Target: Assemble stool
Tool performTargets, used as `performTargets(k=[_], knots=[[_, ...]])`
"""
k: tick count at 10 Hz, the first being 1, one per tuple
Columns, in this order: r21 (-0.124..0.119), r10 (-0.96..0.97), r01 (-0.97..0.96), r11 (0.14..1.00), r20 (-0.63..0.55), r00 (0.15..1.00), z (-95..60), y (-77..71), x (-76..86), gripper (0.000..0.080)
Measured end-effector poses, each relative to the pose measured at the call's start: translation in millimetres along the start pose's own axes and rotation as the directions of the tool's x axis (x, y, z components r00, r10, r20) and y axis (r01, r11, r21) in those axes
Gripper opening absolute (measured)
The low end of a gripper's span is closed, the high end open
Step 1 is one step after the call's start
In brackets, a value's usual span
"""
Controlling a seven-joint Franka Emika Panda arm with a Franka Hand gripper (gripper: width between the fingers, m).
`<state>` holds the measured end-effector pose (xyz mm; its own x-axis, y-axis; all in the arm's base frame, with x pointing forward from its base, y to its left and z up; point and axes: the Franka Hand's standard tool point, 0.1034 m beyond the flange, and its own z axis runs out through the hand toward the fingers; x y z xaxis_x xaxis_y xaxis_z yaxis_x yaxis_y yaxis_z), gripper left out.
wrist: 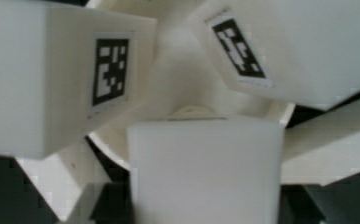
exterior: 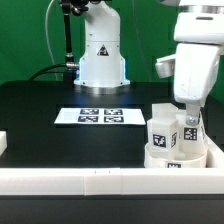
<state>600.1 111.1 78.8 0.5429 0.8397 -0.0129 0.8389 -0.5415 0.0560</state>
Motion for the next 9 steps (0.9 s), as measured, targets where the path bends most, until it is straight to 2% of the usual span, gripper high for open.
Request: performTargets(k=[2,4,7,8,9], knots=[[0.006,0.241,-0.241,0.971,0.010,0.971,0.6,-1.6,-1.2,0.0337],[0.012,0.506,-0.506,0.862,0.011,0.862,1.0,-3.6,-0.3,0.0337],[0.021,0.737,-0.737,0.676,-0.002,0.676,1.2,-7.1,4.5,0.0337],[0.021,0.740,-0.740,0.673,-0.002,0.673,1.1,-6.8,4.4,0.0337],[0.027,0.798,-0.798,0.602,0.000,0.602,0.9,-7.4,5.3,0.0337]])
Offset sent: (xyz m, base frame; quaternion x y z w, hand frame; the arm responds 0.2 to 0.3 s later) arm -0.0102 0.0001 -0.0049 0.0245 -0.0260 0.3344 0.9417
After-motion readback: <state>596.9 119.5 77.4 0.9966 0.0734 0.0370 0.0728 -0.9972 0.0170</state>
